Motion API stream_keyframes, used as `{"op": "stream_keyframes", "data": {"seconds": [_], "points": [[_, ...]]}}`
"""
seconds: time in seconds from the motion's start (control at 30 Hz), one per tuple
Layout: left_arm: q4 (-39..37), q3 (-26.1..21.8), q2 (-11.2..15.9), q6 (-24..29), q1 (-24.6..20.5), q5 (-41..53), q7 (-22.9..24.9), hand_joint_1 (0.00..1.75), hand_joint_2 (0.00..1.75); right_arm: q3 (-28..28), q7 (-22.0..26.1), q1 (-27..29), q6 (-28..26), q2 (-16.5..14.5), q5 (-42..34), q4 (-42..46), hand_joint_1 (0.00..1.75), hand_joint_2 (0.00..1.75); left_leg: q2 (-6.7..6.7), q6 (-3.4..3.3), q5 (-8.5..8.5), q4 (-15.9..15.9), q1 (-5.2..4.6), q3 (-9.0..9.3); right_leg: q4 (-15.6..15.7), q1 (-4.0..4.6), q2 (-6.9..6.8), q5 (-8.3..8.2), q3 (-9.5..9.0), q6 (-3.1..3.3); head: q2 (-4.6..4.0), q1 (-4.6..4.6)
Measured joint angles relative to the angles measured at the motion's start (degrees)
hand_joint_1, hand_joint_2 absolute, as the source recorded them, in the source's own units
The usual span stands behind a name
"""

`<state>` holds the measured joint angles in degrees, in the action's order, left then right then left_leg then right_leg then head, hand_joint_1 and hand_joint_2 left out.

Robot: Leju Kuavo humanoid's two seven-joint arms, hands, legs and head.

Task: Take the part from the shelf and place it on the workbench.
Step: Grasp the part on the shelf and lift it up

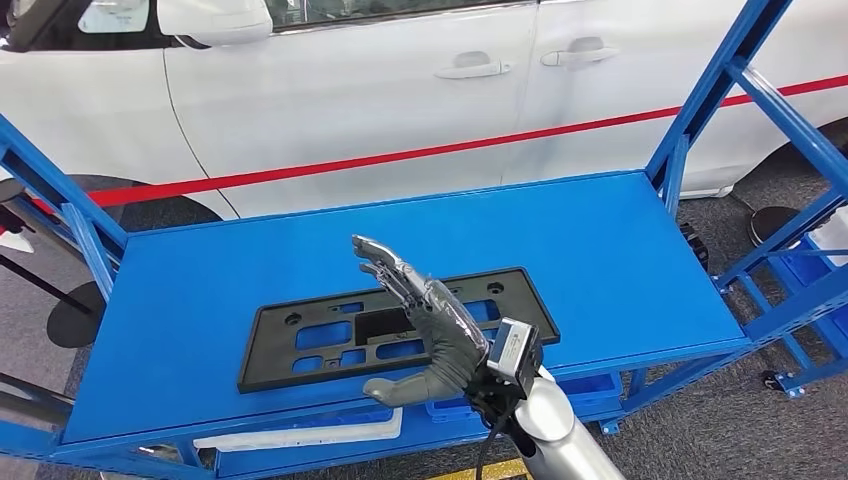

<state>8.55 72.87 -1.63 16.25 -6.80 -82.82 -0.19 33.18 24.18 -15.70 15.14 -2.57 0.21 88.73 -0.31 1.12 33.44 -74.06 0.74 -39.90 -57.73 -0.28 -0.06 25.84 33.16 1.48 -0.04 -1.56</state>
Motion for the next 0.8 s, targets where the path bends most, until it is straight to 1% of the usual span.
{"op": "stream_keyframes", "data": {"seconds": [0.03,0.07,0.1,0.13,0.17,0.2,0.23,0.3,0.33,0.37,0.4,0.43,0.47,0.5,0.53,0.57,0.6,0.63,0.67,0.7,0.73,0.8], "points": [[0.0,0.15,0.04,-0.16,0.05,0.16,-0.07,0.0,0.0,0.0,-0.01,0.15,-0.35,0.21,0.39,-0.02,0.0,1.75,0.0,-0.04,-1.2,0.89,0.0,0.34,-0.05,0.03,0.04,0.05,-0.07,0.01,0.0,-0.01],[0.0,0.26,0.09,-0.24,0.06,0.25,-0.11,0.0,0.0,0.0,-0.01,0.23,-0.52,0.37,0.57,-0.02,0.0,1.75,0.01,-0.17,-3.26,3.98,0.0,1.76,-0.14,0.05,0.11,0.15,-0.18,-0.03,0.0,0.0],[-0.01,0.34,0.17,-0.27,0.04,0.32,-0.17,0.0,0.0,0.0,-0.01,0.25,-0.64,0.48,0.7,-0.02,0.0,1.75,0.02,-0.37,-5.23,8.07,-0.01,3.63,-0.26,0.05,0.18,0.29,-0.27,-0.13,0.0,0.0],[-0.01,0.41,0.24,-0.29,-0.04,0.36,-0.24,0.0,0.0,-0.01,-0.02,0.24,-0.75,0.56,0.87,-0.02,0.0,1.75,0.02,-0.59,-6.62,11.8,-0.09,5.37,-0.5,0.16,0.25,0.46,-0.27,-0.3,0.0,0.01],[-0.01,0.48,0.28,-0.31,-0.12,0.4,-0.36,0.0,0.0,-0.01,-0.04,0.23,-0.92,0.63,1.13,-0.01,0.0,1.75,-0.01,-0.83,-7.35,14.27,-0.18,6.51,-0.66,0.23,0.28,0.56,-0.19,-0.53,0.0,0.03],[-0.01,0.54,0.32,-0.33,-0.17,0.42,-0.6,0.0,0.0,0.0,-0.08,0.22,-1.22,0.7,1.52,-0.01,0.0,1.75,-0.06,-1.05,-7.4,15.38,-0.3,6.96,-0.75,0.29,0.29,0.6,-0.08,-0.77,0.0,0.04],[0.0,0.57,0.33,-0.38,-0.17,0.37,-0.87,0.0,0.0,0.01,-0.14,0.19,-1.61,0.74,2.0,0.0,0.0,1.75,-0.11,-1.27,-7.35,15.53,-0.42,7.0,-0.76,0.32,0.3,0.56,0.01,-1.03,-0.01,0.06],[-0.01,0.6,0.37,-0.46,-0.14,0.18,-1.33,0.0,0.0,0.06,-0.24,0.0,-2.63,0.8,3.31,0.01,0.0,1.75,-0.13,-1.88,-7.63,15.85,-0.26,7.05,-0.82,0.29,0.32,0.68,-0.03,-1.57,-0.01,0.08],[-0.01,0.59,0.4,-0.48,-0.17,0.03,-1.39,0.0,0.0,0.1,-0.27,-0.19,-3.23,0.83,4.18,0.01,0.0,1.75,-0.1,-2.21,-7.8,16.11,-0.13,7.16,-1.64,0.25,0.32,1.34,0.28,-1.84,-0.01,0.13],[-0.02,0.59,0.43,-0.44,-0.22,-0.15,-1.33,0.0,0.0,0.19,-0.31,-0.39,-4.11,0.86,5.45,0.01,0.0,1.75,-0.06,-2.49,-7.96,16.36,0.01,7.25,-3.54,0.19,0.32,2.58,1.1,-2.1,0.0,0.19],[-0.02,0.58,0.46,-0.34,-0.25,-0.33,-1.19,0.0,0.0,0.32,-0.37,-0.53,-5.29,0.93,7.16,0.01,0.0,1.75,-0.02,-2.65,-8.04,16.46,0.04,7.27,-6.57,0.02,0.31,4.3,2.52,-2.31,0.0,0.25],[-0.02,0.57,0.48,-0.18,-0.25,-0.47,-0.99,0.0,0.0,0.55,-0.42,-0.63,-6.87,1.08,9.46,0.0,0.0,1.75,0.01,-2.74,-8.07,16.46,0.02,7.21,-10.49,-0.07,0.28,6.18,4.46,-2.52,0.0,0.31],[-0.02,0.57,0.49,0.02,-0.2,-0.57,-0.78,0.0,0.0,0.85,-0.47,-0.65,-8.78,1.33,12.18,-0.03,0.0,1.75,0.01,-2.76,-8.08,16.45,0.0,7.14,-14.15,-0.15,0.27,7.53,6.31,-2.68,0.0,0.32],[-0.02,0.57,0.49,0.22,-0.12,-0.61,-0.61,0.0,0.0,1.15,-0.49,-0.64,-10.75,1.67,14.93,-0.07,0.0,1.75,0.0,-2.76,-8.08,16.43,-0.01,7.11,-16.43,-0.23,0.26,7.92,7.53,-2.79,0.0,0.32],[-0.02,0.57,0.48,0.42,-0.06,-0.63,-0.52,0.0,0.0,1.45,-0.46,-0.64,-12.64,2.04,17.58,-0.12,0.0,1.75,-0.03,-2.74,-8.07,16.42,-0.01,7.14,-16.57,-0.29,0.25,7.17,7.74,-2.8,0.0,0.32],[-0.02,0.56,0.48,0.61,-0.03,-0.69,-0.51,0.0,0.0,1.75,-0.42,-0.68,-14.39,2.38,20.07,-0.15,0.0,1.75,-0.08,-2.7,-8.04,16.4,-0.01,7.22,-14.32,-0.35,0.25,5.41,6.73,-2.72,0.0,0.32],[-0.02,0.52,0.48,0.76,-0.02,-0.81,-0.65,0.0,0.0,2.11,-0.39,-0.78,-16.18,2.67,22.82,-0.18,0.0,1.75,-0.13,-2.61,-7.99,16.4,-0.01,7.36,-10.35,-0.39,0.24,3.14,4.83,-2.54,0.0,0.32],[-0.02,0.48,0.49,0.82,-0.04,-0.94,-0.92,0.0,0.0,2.57,-0.45,-0.97,-18.12,2.91,25.9,-0.19,0.0,1.75,-0.16,-2.45,-7.9,16.37,-0.11,7.45,-6.18,-0.3,0.24,1.48,2.79,-2.33,-0.01,0.32],[-0.02,0.43,0.5,0.72,-0.07,-1.06,-1.33,0.0,0.0,3.14,-0.65,-1.22,-20.2,3.13,29.24,-0.2,0.0,1.75,-0.17,-2.23,-7.81,16.33,-0.21,7.47,-2.96,-0.19,0.25,0.39,1.27,-2.12,-0.01,0.31],[-0.02,0.39,0.54,0.49,-0.09,-1.14,-1.86,0.0,0.0,3.77,-0.92,-1.46,-22.26,3.37,32.49,-0.22,0.0,1.75,-0.16,-1.96,-7.75,16.3,-0.28,7.46,-1.05,-0.05,0.28,-0.03,0.42,-1.94,-0.01,0.29],[-0.02,0.36,0.56,0.2,-0.11,-1.18,-2.38,0.0,0.0,4.41,-1.17,-1.68,-24.0,3.63,35.09,-0.27,0.0,1.75,-0.15,-1.65,-7.73,16.32,-0.33,7.43,-0.5,0.12,0.33,0.12,0.25,-1.79,-0.01,0.28],[-0.02,0.26,0.64,-0.25,-0.14,-1.25,-3.12,0.0,0.0,5.54,-1.4,-1.96,-26.01,4.1,37.98,-0.37,0.0,1.75,-0.13,-1.01,-7.6,16.32,-0.24,7.46,-0.24,0.02,0.35,-0.08,0.25,-1.27,0.0,0.27]]}}
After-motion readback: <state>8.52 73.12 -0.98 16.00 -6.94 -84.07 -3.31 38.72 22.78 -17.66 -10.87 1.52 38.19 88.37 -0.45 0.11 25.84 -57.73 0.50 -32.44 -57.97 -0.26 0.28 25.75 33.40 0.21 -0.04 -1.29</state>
